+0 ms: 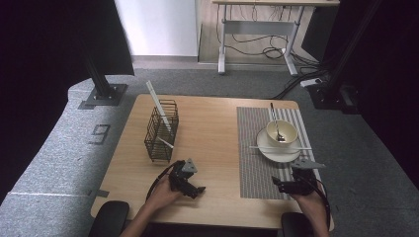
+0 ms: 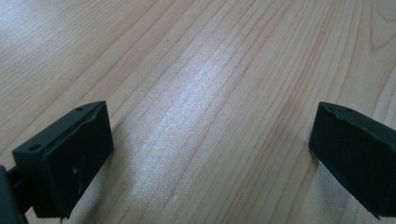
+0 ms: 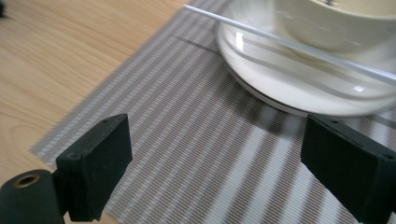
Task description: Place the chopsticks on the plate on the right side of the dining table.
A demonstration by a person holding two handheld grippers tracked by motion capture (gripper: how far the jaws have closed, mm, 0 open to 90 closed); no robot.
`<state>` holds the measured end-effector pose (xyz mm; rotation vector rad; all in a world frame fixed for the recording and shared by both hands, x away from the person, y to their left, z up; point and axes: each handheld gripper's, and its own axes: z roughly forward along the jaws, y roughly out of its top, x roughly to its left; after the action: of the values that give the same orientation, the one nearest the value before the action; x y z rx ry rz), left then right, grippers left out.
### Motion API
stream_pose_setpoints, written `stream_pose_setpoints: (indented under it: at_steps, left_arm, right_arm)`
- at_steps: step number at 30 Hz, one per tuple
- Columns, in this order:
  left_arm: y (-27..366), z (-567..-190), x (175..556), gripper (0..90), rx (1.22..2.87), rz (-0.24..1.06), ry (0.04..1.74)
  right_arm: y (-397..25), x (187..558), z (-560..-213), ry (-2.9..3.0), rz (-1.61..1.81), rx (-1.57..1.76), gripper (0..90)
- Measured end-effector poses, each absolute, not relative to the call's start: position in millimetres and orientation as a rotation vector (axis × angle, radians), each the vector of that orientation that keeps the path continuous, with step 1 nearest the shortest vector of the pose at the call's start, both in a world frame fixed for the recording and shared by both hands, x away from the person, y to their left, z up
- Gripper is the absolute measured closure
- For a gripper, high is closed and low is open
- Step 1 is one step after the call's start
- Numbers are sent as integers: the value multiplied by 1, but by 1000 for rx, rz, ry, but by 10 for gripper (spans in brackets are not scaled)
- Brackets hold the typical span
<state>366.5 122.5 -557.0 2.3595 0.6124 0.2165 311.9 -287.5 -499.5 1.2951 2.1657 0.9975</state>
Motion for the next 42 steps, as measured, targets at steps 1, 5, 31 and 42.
stream_pose_setpoints:
  at_steps: [1, 5, 31, 42]
  left_arm:
    - [122, -557, 367, 0, 2360, 217, 612]
    - [123, -557, 367, 0, 2361, 217, 611]
    - [122, -557, 367, 0, 2360, 215, 614]
    - [122, -557, 367, 0, 2360, 214, 613]
  right_arm:
    - [-285, 312, -499, 2174, 1003, 1289, 82]
    - [-272, 315, -494, 2220, 1019, 1248, 81]
    - [-195, 342, -464, 2433, 994, 984, 22]
    - [-158, 366, -443, 2469, 1121, 932, 22]
